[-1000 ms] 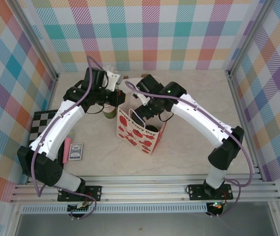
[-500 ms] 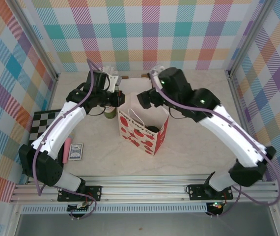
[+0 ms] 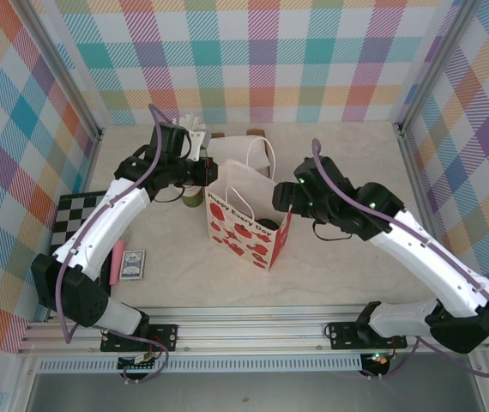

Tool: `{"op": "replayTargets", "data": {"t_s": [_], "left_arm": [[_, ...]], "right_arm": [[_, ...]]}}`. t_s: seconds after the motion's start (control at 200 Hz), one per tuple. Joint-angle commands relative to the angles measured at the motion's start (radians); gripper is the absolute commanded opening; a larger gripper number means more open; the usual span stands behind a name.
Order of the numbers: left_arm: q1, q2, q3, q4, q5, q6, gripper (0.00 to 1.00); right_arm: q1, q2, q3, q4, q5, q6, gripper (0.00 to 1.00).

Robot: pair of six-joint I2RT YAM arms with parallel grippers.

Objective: Pack the takeout coffee

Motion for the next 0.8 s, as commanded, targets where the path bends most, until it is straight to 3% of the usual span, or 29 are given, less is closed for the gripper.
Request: {"op": "replayTargets", "data": {"t_s": [0.0,0.15,0.35,0.425,0.665,0.795], "left_arm": [[-0.011,-0.013,0.006,-0.011,0.013,0.028,0.00],[-0.012,-0.026,0.000,0.000,0.021,0.026,0.00],[-0.017,-0.021,0.042,-0.056,0.065,0.000,0.00],[-0.024,-0.025,0.053,-0.069,0.040,-0.028,0.00],[-0.066,-0.016,0.036,-0.028,0.014,-0.196,0.00],[-0.105,-0.012,0.019,0.018,-0.033,-0.289,0.00]], "right_arm": [[-0.001,0.068,0.060,-0.154,-0.065,0.218,0.75],[-0.001,0.085,0.018,-0.114,-0.098,0.266,0.49],[-0.002,0.085,0.043,-0.095,-0.050,0.219,0.06],[-0.011,0.086,0.053,-0.089,-0.031,0.185,0.00],[-0.081,0.083,0.052,-0.007,0.050,-0.034,0.00],[-0.162,0.087,0.054,0.047,-0.008,-0.186,0.00]]}}
